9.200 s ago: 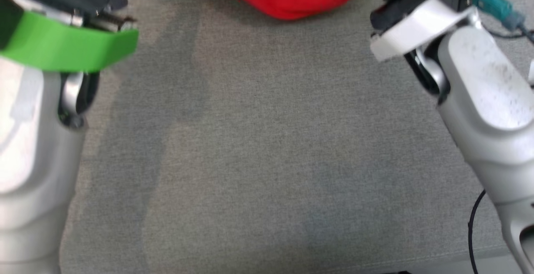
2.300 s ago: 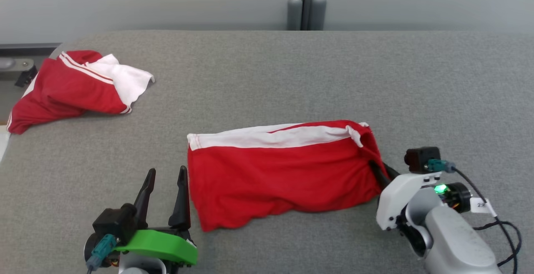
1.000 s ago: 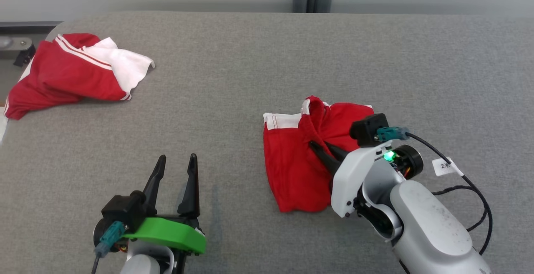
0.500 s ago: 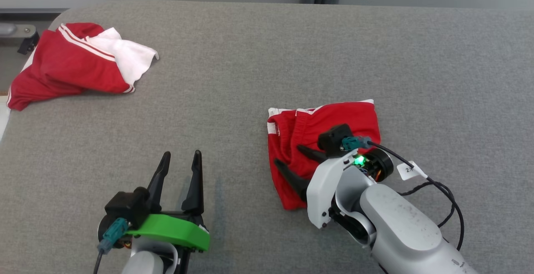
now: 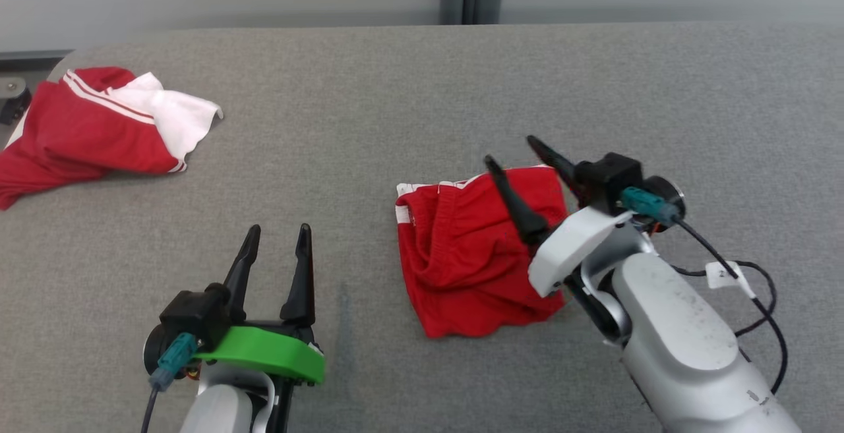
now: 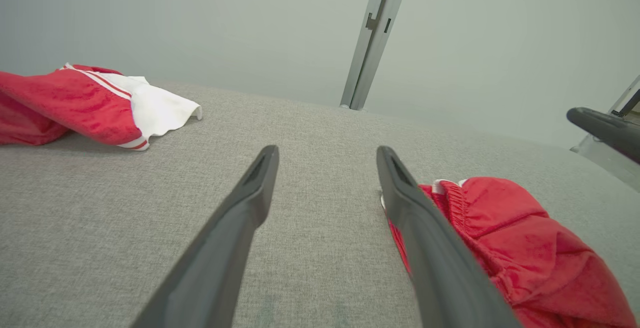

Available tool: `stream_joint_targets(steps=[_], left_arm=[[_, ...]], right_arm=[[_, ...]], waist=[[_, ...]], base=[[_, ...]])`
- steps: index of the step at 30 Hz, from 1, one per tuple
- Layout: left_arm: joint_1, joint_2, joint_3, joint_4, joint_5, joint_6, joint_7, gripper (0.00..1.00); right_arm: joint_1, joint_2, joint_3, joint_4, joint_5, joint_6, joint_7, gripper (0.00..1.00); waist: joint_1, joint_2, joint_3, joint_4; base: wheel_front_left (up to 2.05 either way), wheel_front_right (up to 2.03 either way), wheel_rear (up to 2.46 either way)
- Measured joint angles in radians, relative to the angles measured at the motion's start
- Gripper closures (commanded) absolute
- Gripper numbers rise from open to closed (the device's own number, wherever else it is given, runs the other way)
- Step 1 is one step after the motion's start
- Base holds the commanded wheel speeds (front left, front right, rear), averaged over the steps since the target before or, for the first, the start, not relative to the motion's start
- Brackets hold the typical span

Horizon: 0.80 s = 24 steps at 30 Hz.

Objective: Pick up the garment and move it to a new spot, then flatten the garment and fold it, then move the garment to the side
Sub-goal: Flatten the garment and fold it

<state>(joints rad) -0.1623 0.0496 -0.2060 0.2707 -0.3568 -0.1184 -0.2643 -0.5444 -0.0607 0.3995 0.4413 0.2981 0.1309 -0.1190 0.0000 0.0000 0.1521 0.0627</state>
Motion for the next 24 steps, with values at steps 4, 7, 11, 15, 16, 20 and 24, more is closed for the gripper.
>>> stream_joint_targets(steps=[4,7,11,15,16,20,24], left_arm=[[0.002,0.000,0.012,-0.004,0.000,0.003,0.000,0.00],[0.017,0.000,0.027,-0.005,0.012,0.004,0.000,0.00],[0.052,0.000,0.054,-0.005,0.022,0.005,0.000,0.00],[0.089,0.000,0.074,-0.013,0.030,0.006,0.000,0.00],[0.098,0.000,0.077,-0.015,0.032,0.006,0.000,0.00],[0.142,0.000,0.093,-0.022,0.032,0.007,0.000,0.00],[0.191,0.000,0.105,-0.031,0.011,0.013,0.000,0.00]], right_arm=[[0.054,-0.003,-0.125,-0.025,-0.066,0.000,-0.054,0.00],[0.101,-0.004,-0.195,-0.041,-0.112,0.000,-0.067,0.00],[0.169,0.002,-0.266,-0.067,-0.151,0.000,-0.082,0.00],[0.243,0.009,-0.308,-0.085,-0.155,0.000,-0.103,0.00],[0.258,0.009,-0.315,-0.087,-0.156,0.000,-0.107,0.00],[0.320,0.011,-0.323,-0.093,-0.134,0.000,-0.128,0.00],[0.379,0.011,-0.321,-0.087,-0.104,0.000,-0.138,0.00]], waist=[[0.0000,0.0000,-0.023,-0.022],[0.0000,0.0000,-0.042,-0.037],[0.0000,0.0000,-0.065,-0.058],[0.0000,0.0001,-0.091,-0.070],[0.0000,0.0000,-0.097,-0.072],[0.0000,0.0000,-0.120,-0.077],[0.0000,0.0001,-0.144,-0.076]], base=[[0.00,0.00,0.00],[0.00,0.00,0.00],[0.00,0.00,0.00],[0.00,0.00,0.00],[0.00,0.00,0.00],[0.00,0.00,0.00],[0.00,0.00,0.00]])
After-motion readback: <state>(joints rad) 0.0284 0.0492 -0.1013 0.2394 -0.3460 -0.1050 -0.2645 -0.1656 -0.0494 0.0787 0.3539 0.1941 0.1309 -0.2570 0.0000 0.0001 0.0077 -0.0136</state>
